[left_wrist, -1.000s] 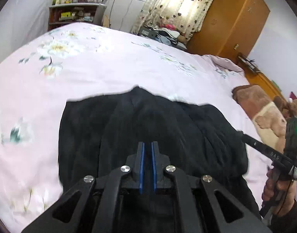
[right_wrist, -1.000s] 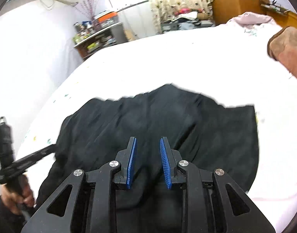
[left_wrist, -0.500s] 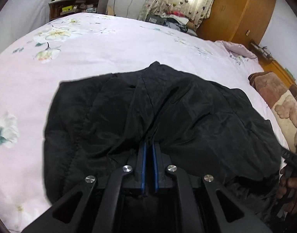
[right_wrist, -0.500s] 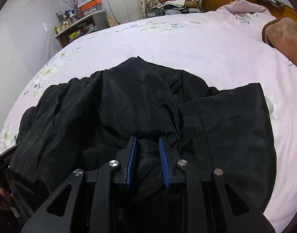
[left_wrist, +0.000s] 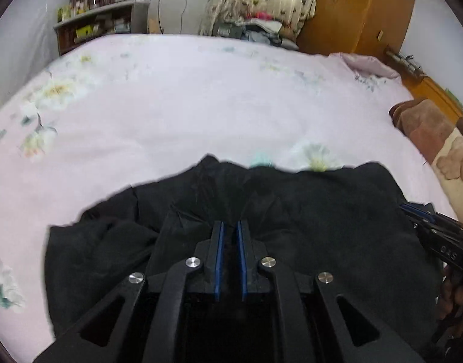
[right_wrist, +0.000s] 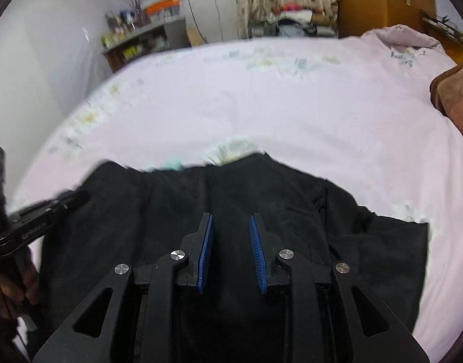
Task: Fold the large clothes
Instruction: 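Lift the hem with both tools and fold it over toward the hood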
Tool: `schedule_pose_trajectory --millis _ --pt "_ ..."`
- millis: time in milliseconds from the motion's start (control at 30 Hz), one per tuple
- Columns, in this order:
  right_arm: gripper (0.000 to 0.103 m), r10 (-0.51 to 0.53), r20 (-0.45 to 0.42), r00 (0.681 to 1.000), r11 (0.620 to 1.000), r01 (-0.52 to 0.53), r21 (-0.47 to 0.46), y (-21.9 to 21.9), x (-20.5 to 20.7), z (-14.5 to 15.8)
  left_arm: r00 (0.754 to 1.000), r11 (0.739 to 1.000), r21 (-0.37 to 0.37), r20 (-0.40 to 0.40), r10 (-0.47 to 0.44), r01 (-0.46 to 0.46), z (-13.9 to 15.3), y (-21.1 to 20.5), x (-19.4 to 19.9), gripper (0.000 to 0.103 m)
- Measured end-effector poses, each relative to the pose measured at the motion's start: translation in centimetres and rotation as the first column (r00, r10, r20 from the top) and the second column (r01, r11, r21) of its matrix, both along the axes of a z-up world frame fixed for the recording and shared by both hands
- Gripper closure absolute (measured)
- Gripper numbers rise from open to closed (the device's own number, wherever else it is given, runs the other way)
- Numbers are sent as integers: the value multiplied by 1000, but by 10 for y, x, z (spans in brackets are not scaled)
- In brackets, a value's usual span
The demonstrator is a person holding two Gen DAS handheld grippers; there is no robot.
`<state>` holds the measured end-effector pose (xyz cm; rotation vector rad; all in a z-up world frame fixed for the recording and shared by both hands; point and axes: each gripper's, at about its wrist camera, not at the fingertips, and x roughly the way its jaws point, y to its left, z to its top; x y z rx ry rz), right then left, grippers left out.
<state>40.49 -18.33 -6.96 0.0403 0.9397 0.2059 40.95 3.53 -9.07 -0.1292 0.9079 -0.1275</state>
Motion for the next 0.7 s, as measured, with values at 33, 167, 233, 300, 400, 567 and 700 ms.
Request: schedule_pose_trajectory --millis 33,167,233,300,400,567,700 --pt "78 -4 -14 1000 1000 4 3 -7 2 -11 1000 1000 10 7 -3 3 -5 0 -2 93" --pt "80 -54 -8 998 997 55 49 -22 1 -35 999 1000 -14 42 6 -5 -14 0 -8 93" --pt "80 -65 -7 998 996 66 63 -24 -1 -37 999 1000 -13 37 4 -4 -13 -2 -7 93" --pt "80 -65 -19 998 997 66 48 -22 1 -30 1000 1000 -24 18 5 -5 -2 -2 -5 93" --pt "78 -66 41 997 998 65 23 -20 -19 3 998 999 -53 69 -1 5 27 2 -25 94" --pt "78 -34 166 986 993 14 121 -14 -85 49 981 989 -99 168 -97 114 58 -11 -91 93" --pt "78 31 119 992 992 -45 117 8 -124 32 983 983 -89 102 -153 162 32 -32 -120 93"
